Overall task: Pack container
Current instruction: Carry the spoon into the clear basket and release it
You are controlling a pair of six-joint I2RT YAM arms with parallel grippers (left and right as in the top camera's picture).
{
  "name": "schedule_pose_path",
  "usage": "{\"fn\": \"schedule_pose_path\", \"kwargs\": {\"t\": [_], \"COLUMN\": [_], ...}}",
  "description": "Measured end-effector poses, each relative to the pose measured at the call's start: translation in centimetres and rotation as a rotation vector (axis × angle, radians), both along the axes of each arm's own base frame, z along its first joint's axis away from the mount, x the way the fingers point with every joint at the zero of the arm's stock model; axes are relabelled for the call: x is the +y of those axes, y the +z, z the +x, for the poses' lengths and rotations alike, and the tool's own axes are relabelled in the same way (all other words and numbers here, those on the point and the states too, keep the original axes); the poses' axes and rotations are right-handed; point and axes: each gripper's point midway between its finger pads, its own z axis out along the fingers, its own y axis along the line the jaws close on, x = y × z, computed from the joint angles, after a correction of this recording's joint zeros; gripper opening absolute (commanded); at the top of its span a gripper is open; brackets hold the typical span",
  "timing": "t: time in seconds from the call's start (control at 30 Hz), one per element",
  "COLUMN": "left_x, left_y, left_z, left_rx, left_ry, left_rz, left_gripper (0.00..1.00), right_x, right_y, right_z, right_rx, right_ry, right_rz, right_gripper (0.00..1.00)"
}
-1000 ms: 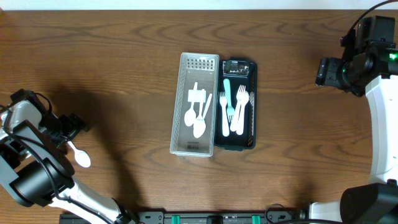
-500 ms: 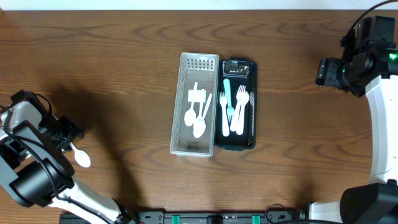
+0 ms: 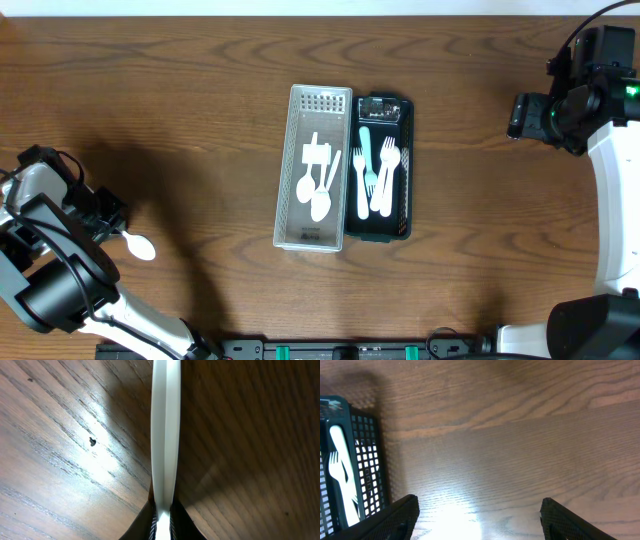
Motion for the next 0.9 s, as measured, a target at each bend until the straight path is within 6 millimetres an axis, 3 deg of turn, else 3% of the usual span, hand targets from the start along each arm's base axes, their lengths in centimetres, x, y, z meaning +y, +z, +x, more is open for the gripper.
{"fn": "schedule_pose_path", "kwargs": {"t": [0.3, 0.4, 0.5, 0.63, 0.77, 0.8, 0.9], "left_x": [-0.8, -3.0, -6.0, -11.3, -18.3, -20.6, -25.4], "left_y": [0.2, 0.7, 2.7, 8.3, 16.1, 18.3, 22.1], "left_z": [0.4, 1.2, 2.6, 5.5, 8.8, 9.2, 9.0], "left_rx": [-0.005, -0.005, -0.038, -0.181, -0.452, -0.532, -0.674], "left_ry": [-0.020, -0.075, -0.175, -0.364, -0.589, -0.655, -0.789], "left_rz": [-0.012, -0.041, -0.036, 0.030, 0.110, 0.126, 0.152], "left_gripper": [0.06, 0.06, 0.06, 0.06, 0.06, 0.06, 0.06], "right_x": [0.0, 0.0, 0.0, 0.0, 0.0, 0.0, 0.0], "right_y": [0.0, 0.0, 0.0, 0.0, 0.0, 0.0, 0.0], "right_z": [0.0, 0.0, 0.0, 0.0, 0.0, 0.0, 0.0], "right_rx": [0.000, 0.000, -0.002, -0.001, -0.001, -0.001, -0.001], "right_ry": [0.000, 0.000, 0.000, 0.000, 0.000, 0.000, 0.000], "right_rz": [0.000, 0.000, 0.000, 0.000, 0.000, 0.000, 0.000], "right_gripper": [0.81, 0.81, 0.81, 0.81, 0.81, 0.81, 0.81]}}
